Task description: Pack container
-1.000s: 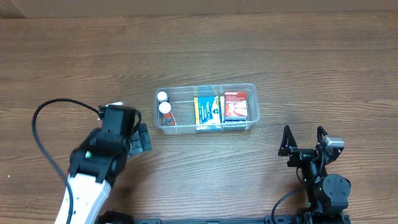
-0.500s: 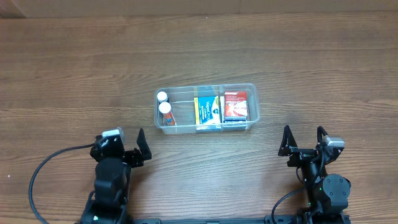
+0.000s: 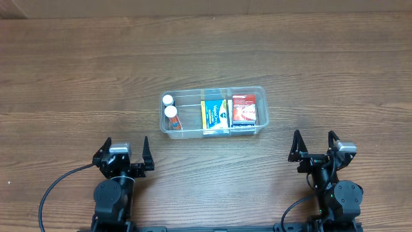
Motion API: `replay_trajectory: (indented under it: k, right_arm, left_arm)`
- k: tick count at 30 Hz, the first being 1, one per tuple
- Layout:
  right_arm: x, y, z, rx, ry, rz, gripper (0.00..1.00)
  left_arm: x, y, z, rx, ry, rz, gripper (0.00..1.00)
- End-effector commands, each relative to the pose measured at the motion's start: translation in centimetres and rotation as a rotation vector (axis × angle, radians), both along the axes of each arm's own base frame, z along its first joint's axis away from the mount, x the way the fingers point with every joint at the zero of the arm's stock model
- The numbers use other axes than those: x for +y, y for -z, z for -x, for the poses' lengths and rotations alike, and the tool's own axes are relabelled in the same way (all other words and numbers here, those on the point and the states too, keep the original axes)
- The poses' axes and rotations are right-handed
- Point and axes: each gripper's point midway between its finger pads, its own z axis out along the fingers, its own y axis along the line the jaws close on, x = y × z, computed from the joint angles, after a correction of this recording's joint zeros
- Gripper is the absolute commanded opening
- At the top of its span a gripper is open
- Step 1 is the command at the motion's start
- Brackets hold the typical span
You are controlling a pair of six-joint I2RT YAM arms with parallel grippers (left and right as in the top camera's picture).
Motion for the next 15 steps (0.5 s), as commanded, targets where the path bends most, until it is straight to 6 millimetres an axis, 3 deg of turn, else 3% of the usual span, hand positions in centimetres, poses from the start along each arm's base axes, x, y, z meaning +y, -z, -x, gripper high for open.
replay_trajectory:
  k: [1, 7, 15]
  right_arm:
    - [0.1, -0.4, 0.0, -0.018, -0.001, -0.004, 1.00]
    - [0.1, -0.4, 0.0, -0.018, -0.002, -0.004, 1.00]
    - [0.1, -0.4, 0.0, -0.018, -0.002, -0.004, 1.00]
  left_arm:
    - [-0.2, -0.6, 0.1, -0.031, 0.028, -0.029, 1.00]
    - [-0.3, -2.6, 0.4, -0.118, 0.032, -0.024, 1.00]
    - [-0.3, -2.5, 0.4, -0.115, 0.033, -0.024, 1.00]
